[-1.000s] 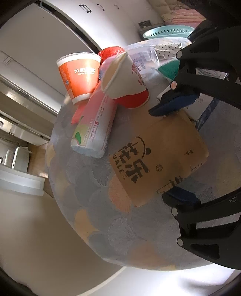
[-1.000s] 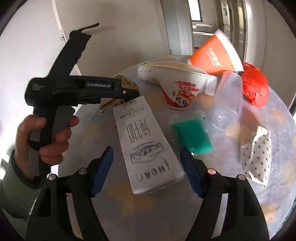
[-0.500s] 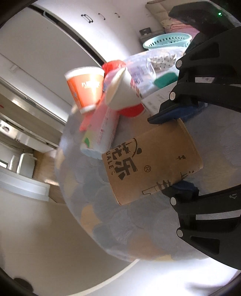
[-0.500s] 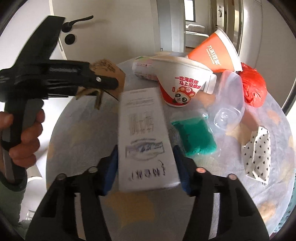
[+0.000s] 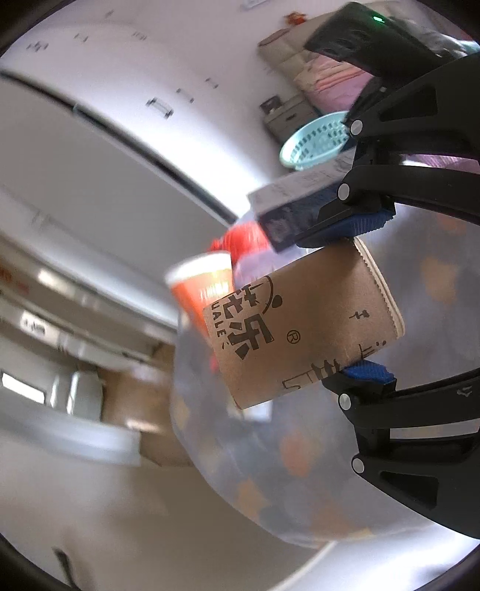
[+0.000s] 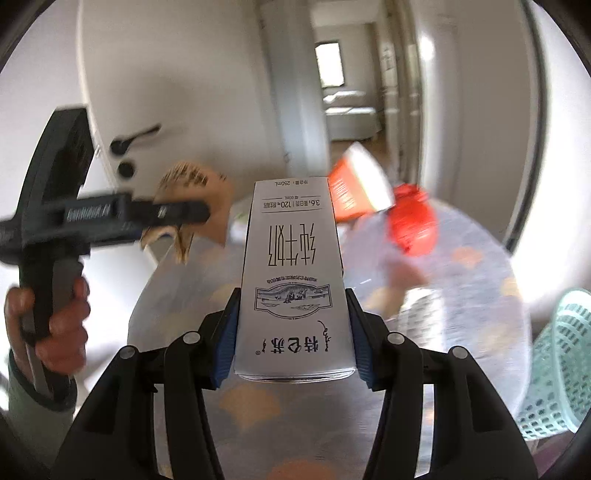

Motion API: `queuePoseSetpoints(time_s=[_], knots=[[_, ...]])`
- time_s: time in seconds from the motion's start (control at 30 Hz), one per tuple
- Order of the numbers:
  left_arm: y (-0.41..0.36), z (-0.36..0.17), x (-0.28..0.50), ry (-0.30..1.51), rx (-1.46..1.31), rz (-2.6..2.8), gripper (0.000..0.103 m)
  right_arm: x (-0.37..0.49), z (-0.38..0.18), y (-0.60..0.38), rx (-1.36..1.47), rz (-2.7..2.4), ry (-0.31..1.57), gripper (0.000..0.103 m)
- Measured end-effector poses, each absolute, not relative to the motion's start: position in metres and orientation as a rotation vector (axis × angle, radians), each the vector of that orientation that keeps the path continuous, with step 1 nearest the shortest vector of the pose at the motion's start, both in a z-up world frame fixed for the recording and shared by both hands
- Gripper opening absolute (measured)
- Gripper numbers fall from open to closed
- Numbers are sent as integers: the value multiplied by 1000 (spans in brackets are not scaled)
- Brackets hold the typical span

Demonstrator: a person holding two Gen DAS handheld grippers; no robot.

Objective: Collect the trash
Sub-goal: 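Carry both items over the teal basket and open both tools to drop them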

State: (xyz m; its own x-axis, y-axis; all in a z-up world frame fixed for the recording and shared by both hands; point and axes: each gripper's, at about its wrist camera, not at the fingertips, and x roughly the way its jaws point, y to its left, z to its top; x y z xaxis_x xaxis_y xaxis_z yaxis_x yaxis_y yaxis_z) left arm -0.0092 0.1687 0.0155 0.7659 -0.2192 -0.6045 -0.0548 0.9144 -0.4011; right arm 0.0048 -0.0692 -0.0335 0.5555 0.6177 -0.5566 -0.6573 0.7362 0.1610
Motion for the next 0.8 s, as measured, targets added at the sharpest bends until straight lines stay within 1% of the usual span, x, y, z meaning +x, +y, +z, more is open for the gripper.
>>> queuePoseSetpoints(time_s=[0.23,0.4,0.6,0.8], knots=[[105,31,25,688,-336,-233,53,18,-2,-144,12,561,546,50],[48,38,52,681,-263,-349,53,30,9,-200,86,413,510,50],[-24,36,90,700,-196,-485,53,44,0,-266,176,254,509,50],[-96,17,139,763,-179,-618,53,67,-16,-335,276,59,551,50]])
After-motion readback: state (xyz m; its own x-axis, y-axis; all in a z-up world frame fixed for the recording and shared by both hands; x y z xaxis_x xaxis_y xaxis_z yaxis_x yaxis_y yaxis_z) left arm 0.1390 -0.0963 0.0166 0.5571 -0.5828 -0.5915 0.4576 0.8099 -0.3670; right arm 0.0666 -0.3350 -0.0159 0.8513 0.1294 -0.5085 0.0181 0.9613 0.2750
